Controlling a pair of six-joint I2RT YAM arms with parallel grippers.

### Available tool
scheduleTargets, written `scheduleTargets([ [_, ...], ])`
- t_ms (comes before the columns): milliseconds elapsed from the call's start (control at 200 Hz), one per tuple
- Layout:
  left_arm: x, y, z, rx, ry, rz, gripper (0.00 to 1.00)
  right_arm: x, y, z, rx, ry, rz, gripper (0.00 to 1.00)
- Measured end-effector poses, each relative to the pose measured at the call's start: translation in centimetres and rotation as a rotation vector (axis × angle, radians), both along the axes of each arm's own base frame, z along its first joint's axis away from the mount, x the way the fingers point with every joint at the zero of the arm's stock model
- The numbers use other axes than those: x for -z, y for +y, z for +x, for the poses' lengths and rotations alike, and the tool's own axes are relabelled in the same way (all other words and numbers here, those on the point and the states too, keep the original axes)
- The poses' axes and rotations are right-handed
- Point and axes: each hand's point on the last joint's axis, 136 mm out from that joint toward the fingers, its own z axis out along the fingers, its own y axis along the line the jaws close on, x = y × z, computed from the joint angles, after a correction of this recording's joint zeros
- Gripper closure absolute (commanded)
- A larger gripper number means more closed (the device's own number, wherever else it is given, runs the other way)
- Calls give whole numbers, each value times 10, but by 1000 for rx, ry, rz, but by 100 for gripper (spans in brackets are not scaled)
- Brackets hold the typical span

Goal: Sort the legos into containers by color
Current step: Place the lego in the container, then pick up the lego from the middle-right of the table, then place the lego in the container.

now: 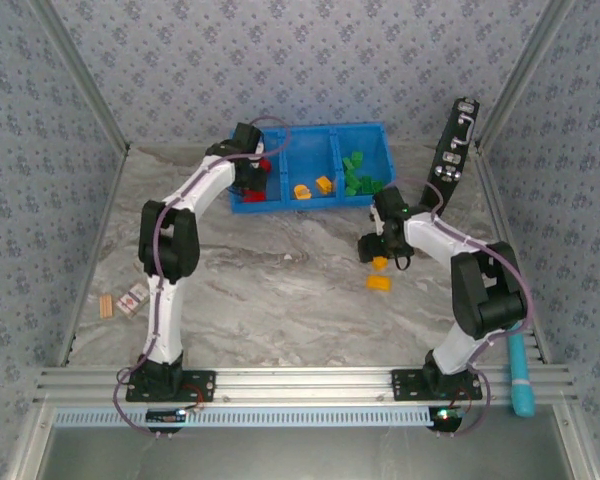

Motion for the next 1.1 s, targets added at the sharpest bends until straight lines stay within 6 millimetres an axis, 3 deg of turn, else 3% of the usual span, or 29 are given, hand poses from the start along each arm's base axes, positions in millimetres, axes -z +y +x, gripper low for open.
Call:
scheduleTargets([
  [125,-7,-2,10,-6,-23,-2,36,4,0,1,-8,8,-17,27],
  [160,-8,-2,11,-5,-26,-5,19,7,0,1,-9,14,-20,29],
  [170,-8,-2,11,-5,-26,-5,5,8,0,1,-8,16,-20,29],
  [185,-9,-2,11,-1,-28,0,1,9,0,1,-12,20,-23,29],
  [345,-27,-5,14,3,-66,-6,0,20,0,-2,-17,52,-34,38],
  [540,-49,-3,5,26,-85,-10,0,24,2,-3,-22,61,-44,58],
  [635,-81,1,-11,44,-126,-25,0,22,4,0,-24,57,-50,63],
  [745,-141,5,-34,70,-225,-71,0,12,8,6,-34,43,-54,67],
  [825,-188,10,-60,97,-310,-116,0,-6,16,15,-47,18,-49,67],
  [920,-224,19,-93,122,-384,-163,0,-44,34,38,-69,-65,-26,67],
  [1025,-234,42,-126,112,-433,-238,0,-105,66,71,-116,-222,30,68],
  [1105,-223,75,-145,45,-440,-299,0,-162,100,98,-171,-372,80,68],
])
